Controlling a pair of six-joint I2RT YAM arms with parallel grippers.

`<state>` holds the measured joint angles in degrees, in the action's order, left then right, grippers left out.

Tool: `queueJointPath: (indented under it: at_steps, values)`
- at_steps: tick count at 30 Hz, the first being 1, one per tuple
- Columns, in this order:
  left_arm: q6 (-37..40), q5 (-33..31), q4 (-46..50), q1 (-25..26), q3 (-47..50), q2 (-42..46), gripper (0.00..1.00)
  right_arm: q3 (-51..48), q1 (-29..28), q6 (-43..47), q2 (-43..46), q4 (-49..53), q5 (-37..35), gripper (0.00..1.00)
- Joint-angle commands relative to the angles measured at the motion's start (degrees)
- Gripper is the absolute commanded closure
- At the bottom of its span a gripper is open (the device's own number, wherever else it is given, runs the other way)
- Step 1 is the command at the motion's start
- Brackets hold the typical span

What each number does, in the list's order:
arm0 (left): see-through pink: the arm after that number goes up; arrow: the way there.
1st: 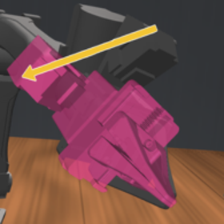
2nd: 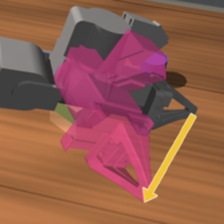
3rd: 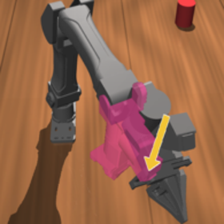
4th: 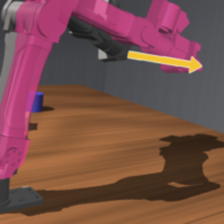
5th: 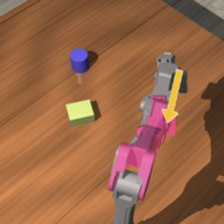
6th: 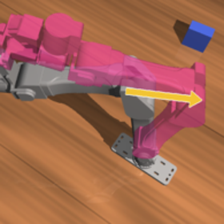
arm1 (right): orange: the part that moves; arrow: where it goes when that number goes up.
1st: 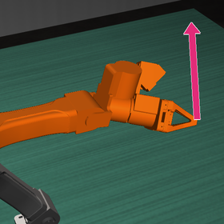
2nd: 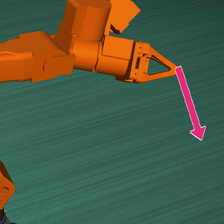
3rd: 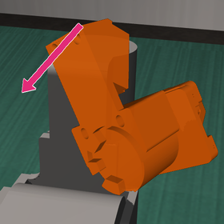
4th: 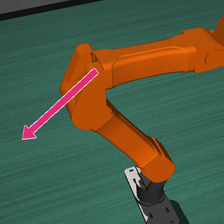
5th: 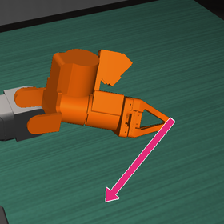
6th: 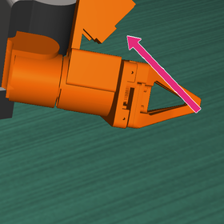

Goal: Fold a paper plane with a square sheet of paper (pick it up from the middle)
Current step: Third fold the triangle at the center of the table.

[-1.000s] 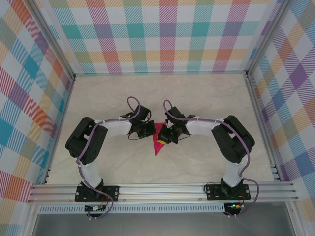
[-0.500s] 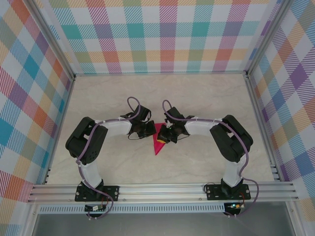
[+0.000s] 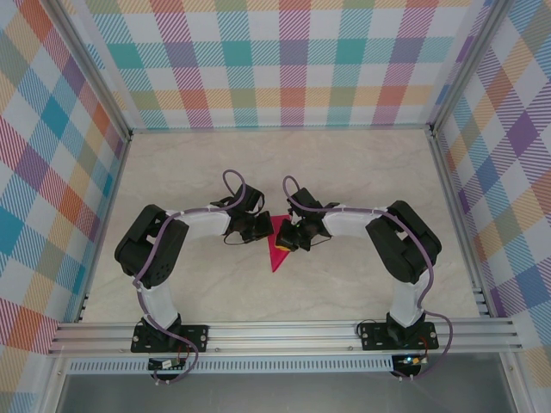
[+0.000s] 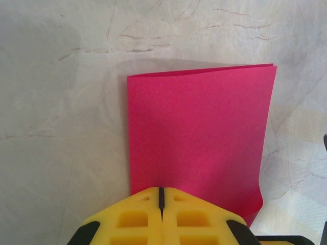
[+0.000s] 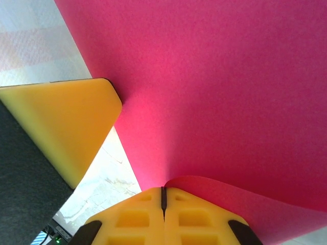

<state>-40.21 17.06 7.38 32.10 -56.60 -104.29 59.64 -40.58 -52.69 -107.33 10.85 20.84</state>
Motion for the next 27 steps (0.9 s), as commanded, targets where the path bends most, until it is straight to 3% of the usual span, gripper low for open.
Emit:
queueJointPath:
  at_steps: [1, 11, 16, 27]
  values:
    - [0.7, 1.0, 1.1, -0.4, 0.6, -0.5, 0.96, -0.1, -0.3, 3.1, 1.3, 2.3, 0.5, 1.00]
    - [0.5, 1.6, 0.8, -0.5, 0.3, 0.1, 0.96, 0.1, -0.3, 3.6, 1.7, 2.7, -0.1, 1.00]
    - [-0.5, 2.2, 0.5, -0.4, 1.2, 4.7, 0.95, 0.0, -0.3, 3.4, 1.4, 2.5, -0.5, 1.00]
    - [-6.5, 3.4, -2.6, 0.0, 14.5, 16.8, 0.95, 0.6, -0.3, 3.5, 0.5, 2.5, -0.2, 0.97]
